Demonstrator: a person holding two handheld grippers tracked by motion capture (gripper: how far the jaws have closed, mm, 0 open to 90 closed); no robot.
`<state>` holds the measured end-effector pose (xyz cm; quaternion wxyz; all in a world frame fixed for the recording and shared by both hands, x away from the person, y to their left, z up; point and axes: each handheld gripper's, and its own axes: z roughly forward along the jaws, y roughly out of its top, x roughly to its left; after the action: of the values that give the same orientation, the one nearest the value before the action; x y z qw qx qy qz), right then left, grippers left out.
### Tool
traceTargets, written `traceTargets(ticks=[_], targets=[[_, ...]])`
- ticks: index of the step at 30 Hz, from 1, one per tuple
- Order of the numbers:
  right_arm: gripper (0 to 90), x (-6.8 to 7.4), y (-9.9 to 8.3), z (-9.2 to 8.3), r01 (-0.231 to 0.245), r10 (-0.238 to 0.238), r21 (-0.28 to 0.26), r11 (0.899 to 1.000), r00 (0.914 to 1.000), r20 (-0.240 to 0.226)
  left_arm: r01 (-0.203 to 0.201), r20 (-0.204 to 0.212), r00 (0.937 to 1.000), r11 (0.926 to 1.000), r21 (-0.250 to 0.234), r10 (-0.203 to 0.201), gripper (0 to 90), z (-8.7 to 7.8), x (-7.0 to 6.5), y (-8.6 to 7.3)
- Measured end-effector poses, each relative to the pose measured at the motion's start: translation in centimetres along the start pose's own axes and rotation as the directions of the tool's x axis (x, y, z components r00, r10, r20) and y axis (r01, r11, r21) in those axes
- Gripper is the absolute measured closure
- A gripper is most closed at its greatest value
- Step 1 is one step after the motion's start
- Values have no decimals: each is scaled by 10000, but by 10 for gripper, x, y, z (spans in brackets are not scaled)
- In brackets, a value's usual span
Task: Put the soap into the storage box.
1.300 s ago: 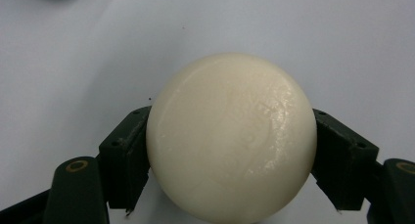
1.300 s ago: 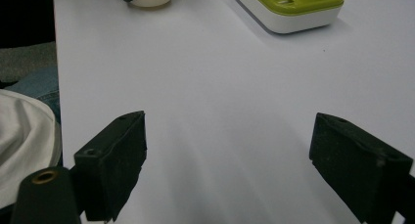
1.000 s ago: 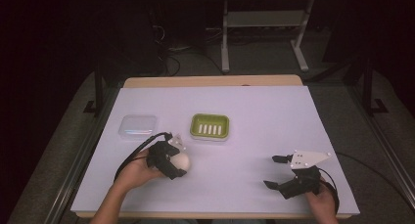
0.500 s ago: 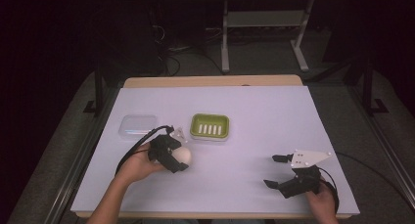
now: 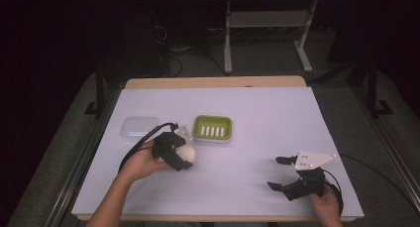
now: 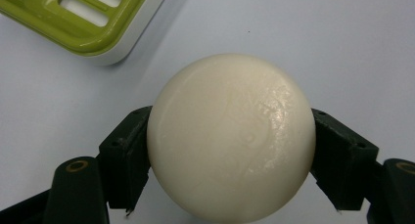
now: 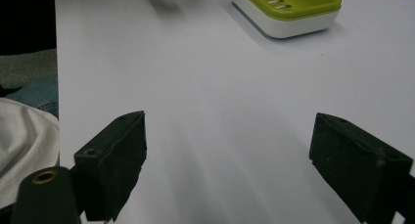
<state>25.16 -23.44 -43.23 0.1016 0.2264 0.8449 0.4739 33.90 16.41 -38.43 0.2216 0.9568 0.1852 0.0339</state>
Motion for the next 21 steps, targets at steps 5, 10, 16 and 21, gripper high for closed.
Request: traceTargets(ticks=[5, 10, 16, 21], targets=[[131, -1, -1, -1, -6, 6, -46, 10000, 10000, 11, 32, -18, 10000, 10000, 26, -32, 250, 0, 4, 4], [131, -1, -1, -1, -67, 67, -133, 9999, 10000, 22, -3, 17, 10000, 10000, 20, 2, 250, 1, 8, 10], [131, -2, -1, -3, -149, 149, -243, 9996, 9999, 3, -97, 60, 9999, 9998, 163, 96, 250, 4, 10, 20], [131, -2, -2, -4, -154, 154, -253, 9996, 9999, 3, -199, 75, 9998, 9996, 177, 197, 250, 6, 13, 28]])
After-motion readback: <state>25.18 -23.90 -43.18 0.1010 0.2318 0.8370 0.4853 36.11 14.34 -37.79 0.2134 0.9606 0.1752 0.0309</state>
